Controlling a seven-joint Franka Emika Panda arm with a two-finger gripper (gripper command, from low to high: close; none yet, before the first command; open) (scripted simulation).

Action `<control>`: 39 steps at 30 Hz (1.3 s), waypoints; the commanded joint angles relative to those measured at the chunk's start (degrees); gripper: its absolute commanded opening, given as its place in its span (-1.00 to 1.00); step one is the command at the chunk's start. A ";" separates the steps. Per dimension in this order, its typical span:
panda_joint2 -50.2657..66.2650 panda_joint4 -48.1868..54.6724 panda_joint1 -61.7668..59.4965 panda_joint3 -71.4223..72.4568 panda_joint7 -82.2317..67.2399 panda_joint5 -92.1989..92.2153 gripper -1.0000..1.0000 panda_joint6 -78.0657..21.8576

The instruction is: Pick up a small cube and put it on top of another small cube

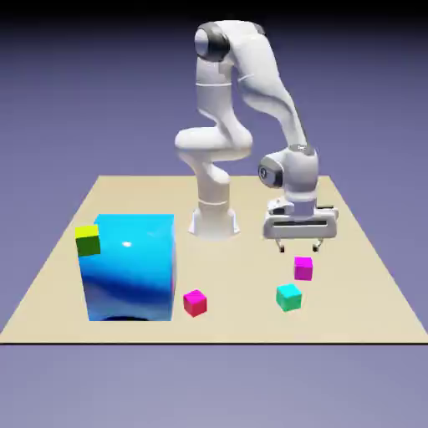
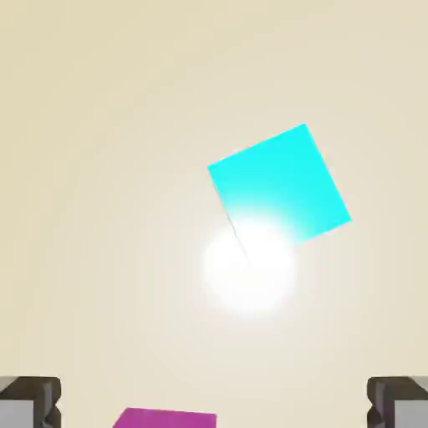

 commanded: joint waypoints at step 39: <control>13.34 14.23 -8.50 -9.26 -5.70 -11.88 -1.00 -5.66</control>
